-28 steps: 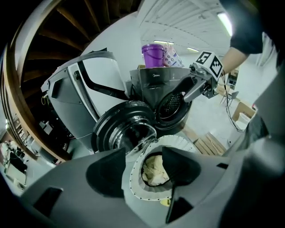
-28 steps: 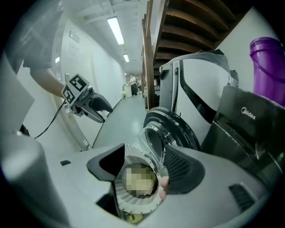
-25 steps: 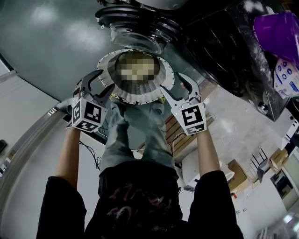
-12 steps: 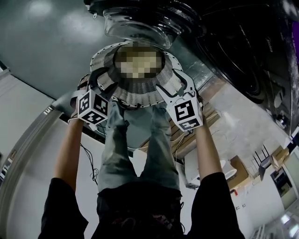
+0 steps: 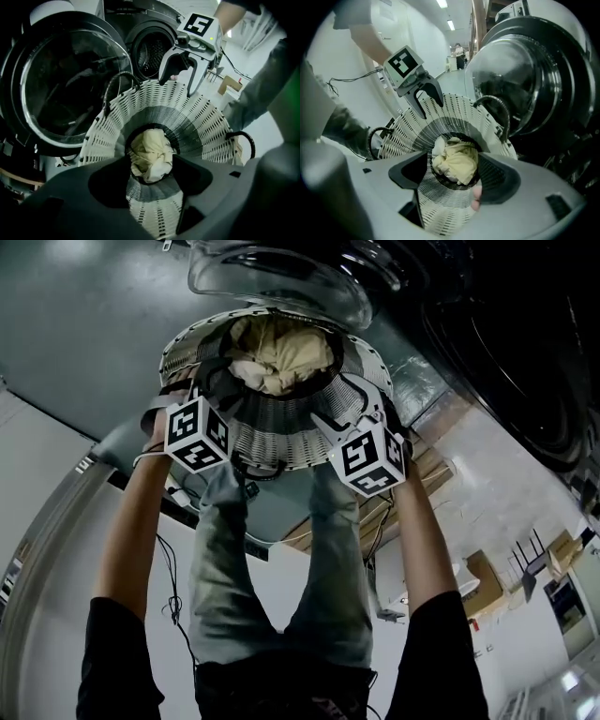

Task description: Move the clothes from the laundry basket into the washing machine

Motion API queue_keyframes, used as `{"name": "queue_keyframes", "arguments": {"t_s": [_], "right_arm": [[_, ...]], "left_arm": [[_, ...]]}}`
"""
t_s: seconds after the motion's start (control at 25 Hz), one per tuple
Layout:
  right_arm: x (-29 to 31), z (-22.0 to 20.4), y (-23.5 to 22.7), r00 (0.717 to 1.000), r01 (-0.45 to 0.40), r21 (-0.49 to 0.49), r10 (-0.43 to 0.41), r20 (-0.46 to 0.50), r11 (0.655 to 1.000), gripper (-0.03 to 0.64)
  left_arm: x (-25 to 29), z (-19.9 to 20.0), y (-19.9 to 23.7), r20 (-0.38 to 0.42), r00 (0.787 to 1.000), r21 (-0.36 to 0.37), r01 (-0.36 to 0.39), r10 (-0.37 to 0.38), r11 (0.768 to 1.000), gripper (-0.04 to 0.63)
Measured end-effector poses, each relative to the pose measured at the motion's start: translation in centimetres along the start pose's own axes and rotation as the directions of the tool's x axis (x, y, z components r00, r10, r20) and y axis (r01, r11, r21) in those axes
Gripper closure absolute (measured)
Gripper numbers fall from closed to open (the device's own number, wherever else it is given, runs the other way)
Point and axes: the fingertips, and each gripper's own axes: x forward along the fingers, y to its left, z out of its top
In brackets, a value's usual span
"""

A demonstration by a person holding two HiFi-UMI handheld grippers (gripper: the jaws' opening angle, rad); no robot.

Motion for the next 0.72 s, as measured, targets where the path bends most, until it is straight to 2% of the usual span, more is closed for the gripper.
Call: {"name": "queue_keyframes", "arguments": {"t_s": [0.44, 0.64, 0.72], "right_arm": [[9.4, -3.3, 0.0, 0.998, -0.025, -0.066, 0.021, -0.059, 0.998, 0.256], [13.9, -7.2, -0.2, 0.991, -0.043, -0.098, 0.029, -0.134, 0.994, 0.232], [15.4, -8.3, -0.4, 0.988, -0.044, -0.092, 0.03, -0.153, 0.995, 0.215]], "left_arm": [[10.2, -2.2, -0.9, -0.078, 0.995, 0.158, 0.078, -0.067, 0.984, 0.278], [14.6, -4.3, -1.2, -0.163, 0.983, 0.287, 0.124, -0.079, 0.95, 0.252], [16.2, -4.9, -1.3, -0.192, 0.978, 0.316, 0.136, -0.077, 0.939, 0.242]]}}
